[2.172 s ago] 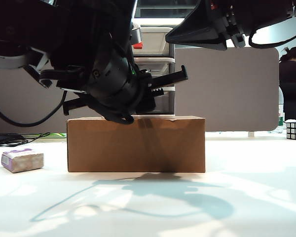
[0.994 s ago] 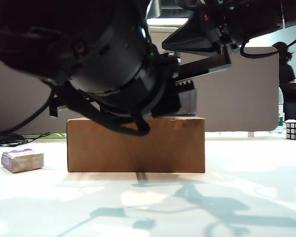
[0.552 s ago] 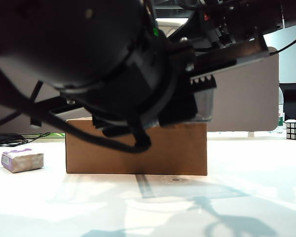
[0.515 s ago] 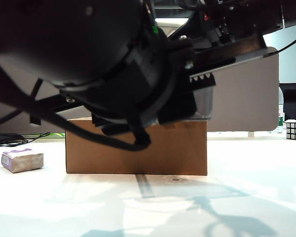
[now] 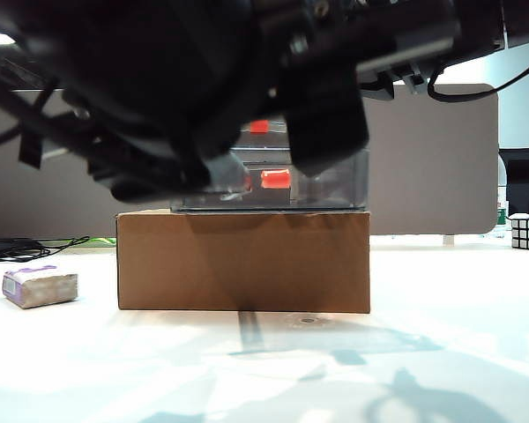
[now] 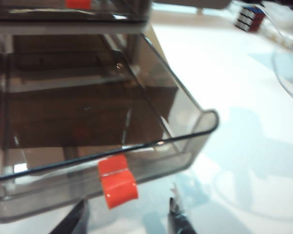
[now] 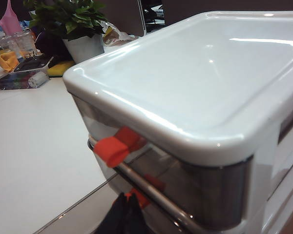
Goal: Open the third layer of the drawer on the table, pick up a pack of napkins on the table and put it in, and finally close the drawer.
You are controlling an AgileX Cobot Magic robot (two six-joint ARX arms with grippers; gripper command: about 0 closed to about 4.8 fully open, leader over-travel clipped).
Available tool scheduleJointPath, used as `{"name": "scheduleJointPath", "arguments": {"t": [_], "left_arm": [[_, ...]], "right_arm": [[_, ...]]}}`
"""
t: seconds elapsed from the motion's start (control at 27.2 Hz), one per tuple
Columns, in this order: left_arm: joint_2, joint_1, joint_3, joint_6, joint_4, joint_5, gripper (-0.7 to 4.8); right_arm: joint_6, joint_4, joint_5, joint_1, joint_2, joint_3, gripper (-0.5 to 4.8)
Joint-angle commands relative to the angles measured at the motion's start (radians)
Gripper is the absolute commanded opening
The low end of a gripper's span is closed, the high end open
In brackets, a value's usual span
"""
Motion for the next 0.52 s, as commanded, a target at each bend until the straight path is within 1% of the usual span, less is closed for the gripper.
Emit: {"name": "scheduleJointPath", "arguments": {"t": [0.04,0.11,0.18,0.22,0.26,0.29,0.37,0.44,0.52], "left_arm": [[-0.07,-0.003,0.0,0.0,-0.109,0.106,1.94],[-0.151,-0.027,0.0,-0.004,-0.218,0.12,1.94],[-0.24,-0.06,0.0,-0.003,-0.33,0.086,1.92],[-0.357,-0.092,0.001,-0.003,-0.484,0.039,1.92],[-0.414,-0.1,0.001,-0.004,-0.56,0.031,1.92],[-0.526,-0.097,0.001,-0.003,-0.724,0.033,1.82],[-0.637,-0.091,0.001,-0.002,-0.922,0.027,1.82],[-0.745,-0.073,0.001,0.0,-1.123,-0.006,1.83],[-0.84,-0.067,0.001,-0.009,-1.251,-0.037,1.83]], "right_arm": [[0.003,0.017,-0.002,0.0,-0.003,0.005,-0.06],[0.004,0.013,-0.004,0.0,-0.003,0.005,-0.06],[0.004,0.005,-0.008,0.0,-0.003,0.005,-0.06],[0.003,-0.006,-0.011,0.0,-0.003,0.005,-0.06],[0.003,-0.01,-0.011,0.0,-0.003,0.005,-0.06],[0.004,-0.014,-0.011,0.0,-0.003,0.005,-0.06],[0.004,-0.016,-0.014,0.0,-0.003,0.005,-0.06],[0.012,-0.015,-0.018,0.0,-0.003,0.005,-0.06],[0.029,-0.014,-0.022,0.0,-0.003,0.005,-0.06]]}}
